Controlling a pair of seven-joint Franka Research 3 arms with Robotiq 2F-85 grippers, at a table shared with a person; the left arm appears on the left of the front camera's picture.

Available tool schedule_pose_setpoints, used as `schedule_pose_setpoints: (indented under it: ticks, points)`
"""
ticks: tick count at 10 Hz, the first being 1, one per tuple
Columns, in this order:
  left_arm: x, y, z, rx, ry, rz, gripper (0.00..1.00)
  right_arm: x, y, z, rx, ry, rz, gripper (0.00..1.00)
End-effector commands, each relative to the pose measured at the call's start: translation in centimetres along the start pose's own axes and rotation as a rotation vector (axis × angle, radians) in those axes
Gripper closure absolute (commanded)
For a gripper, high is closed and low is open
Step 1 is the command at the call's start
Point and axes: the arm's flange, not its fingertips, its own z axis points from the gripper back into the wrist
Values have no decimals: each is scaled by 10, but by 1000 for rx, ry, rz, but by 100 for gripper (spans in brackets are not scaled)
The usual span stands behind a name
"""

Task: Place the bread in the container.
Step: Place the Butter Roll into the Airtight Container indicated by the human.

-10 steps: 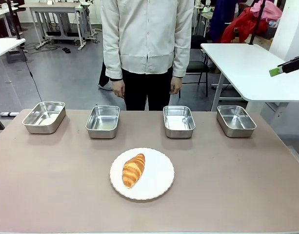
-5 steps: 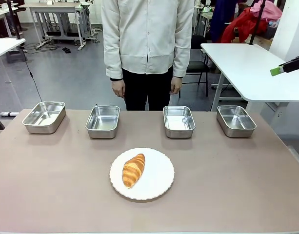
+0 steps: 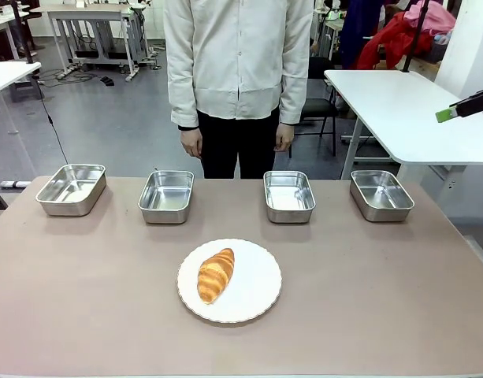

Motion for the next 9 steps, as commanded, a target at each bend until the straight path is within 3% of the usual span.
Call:
schedule_pose_setpoints:
  ticks: [1, 9]
  points:
    - [0, 0, 1, 1, -2, 0, 0, 0, 0, 1, 0, -4, 0, 0]
    - [0, 0, 1, 1, -2, 0, 0, 0, 0, 1, 0, -4, 0, 0]
